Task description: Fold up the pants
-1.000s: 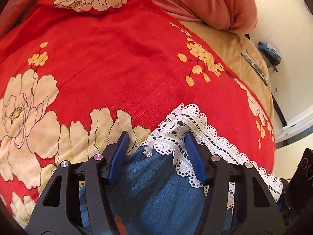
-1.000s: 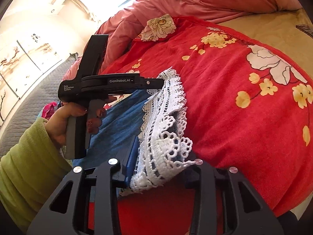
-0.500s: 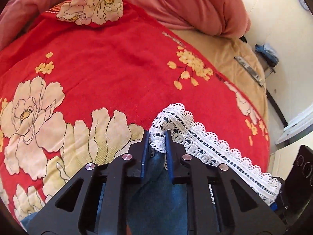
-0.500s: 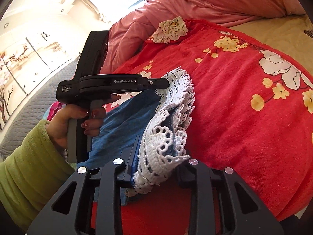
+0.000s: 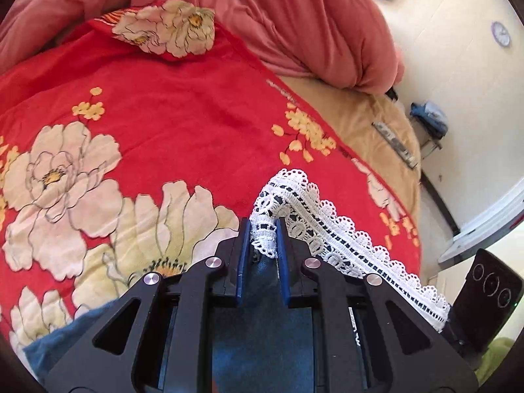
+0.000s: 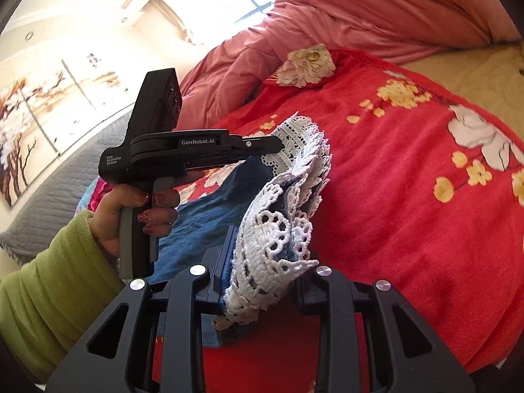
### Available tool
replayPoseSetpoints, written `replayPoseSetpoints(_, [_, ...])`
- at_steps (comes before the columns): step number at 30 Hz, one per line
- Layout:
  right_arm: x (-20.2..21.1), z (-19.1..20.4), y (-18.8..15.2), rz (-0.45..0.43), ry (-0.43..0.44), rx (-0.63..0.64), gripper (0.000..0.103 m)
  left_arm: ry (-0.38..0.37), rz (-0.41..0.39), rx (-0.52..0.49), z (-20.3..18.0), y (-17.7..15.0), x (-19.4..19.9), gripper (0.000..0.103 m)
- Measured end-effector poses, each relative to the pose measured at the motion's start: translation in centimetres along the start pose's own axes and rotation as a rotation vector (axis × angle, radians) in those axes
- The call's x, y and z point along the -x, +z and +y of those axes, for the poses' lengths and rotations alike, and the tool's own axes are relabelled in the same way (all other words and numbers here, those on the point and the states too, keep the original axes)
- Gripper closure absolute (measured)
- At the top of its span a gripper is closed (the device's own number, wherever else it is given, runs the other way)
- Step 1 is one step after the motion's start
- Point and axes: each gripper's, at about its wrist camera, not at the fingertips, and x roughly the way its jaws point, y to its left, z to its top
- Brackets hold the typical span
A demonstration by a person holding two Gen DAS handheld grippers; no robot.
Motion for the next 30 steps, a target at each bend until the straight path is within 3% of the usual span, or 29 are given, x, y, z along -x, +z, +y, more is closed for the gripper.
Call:
replayPoseSetpoints(6, [0.3,4.8,-0.3,-0.030,-0.001,0.205,0.076,-0.033,-0.067,0.031,1.2,-0.2,4.1,0.094])
replayPoseSetpoints(9, [-0.3,7.1,-0.5,-0.019,0.049,0.244,0.076,-0.028,-0.089,0.040,2.0,-0.4,6.1,0.094])
replayPoseSetpoints(18, [-6.0,13.1,-1.4,0.121,0.144,0.350,0.077,0.009,-0.121,0.140,6.6,-3.4,10.1,0.094])
replayPoseSetpoints(24, [-9.0,14.0,-3.3,0.217,0.147,0.402,0.077,0.057,-0.105,0.275,10.0,-6.6,11.3,0.094])
replayPoseSetpoints(26, [-9.7,13.8,-3.9,0.246,0.146,0.399,0.077,0.041,-0.122,0.337,10.9,-7.7,12.2,0.094])
replayPoseSetpoints(28, [-10.0,14.0,-4.2,0.255,0.144,0.409,0.077,0.001,-0.171,0.398,11.8,-9.0,13.5,0.088])
replayPoseSetpoints(30, [-9.9,14.3,-4.5,0.255,0.138,0.427,0.077,-0.047,-0.235,0.463,12.6,-10.4,14.6,0.052])
